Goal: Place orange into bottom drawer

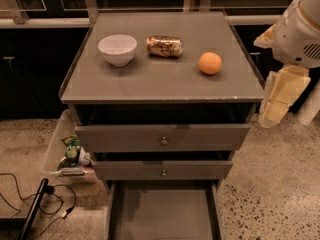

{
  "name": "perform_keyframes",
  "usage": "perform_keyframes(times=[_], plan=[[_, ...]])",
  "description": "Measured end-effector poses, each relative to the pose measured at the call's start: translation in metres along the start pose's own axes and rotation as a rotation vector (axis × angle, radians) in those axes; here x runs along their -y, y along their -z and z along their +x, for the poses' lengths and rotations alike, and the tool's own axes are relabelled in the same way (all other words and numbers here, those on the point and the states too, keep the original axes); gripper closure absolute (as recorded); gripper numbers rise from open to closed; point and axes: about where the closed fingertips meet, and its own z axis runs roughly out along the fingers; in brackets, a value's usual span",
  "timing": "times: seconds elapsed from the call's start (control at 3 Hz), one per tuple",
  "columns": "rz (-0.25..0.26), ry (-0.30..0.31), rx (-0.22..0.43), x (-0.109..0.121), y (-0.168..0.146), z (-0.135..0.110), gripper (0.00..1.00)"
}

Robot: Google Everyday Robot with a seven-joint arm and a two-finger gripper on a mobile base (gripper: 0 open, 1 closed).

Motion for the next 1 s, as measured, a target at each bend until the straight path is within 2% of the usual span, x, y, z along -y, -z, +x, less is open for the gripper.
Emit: perform_keyframes(times=[0.67,1.0], plan=[[0.059,0.012,0.090,0.066,-0.047,-0.007,0.00],[0.066,0.001,0.113,0.105,-0.082,0.002,0.00]])
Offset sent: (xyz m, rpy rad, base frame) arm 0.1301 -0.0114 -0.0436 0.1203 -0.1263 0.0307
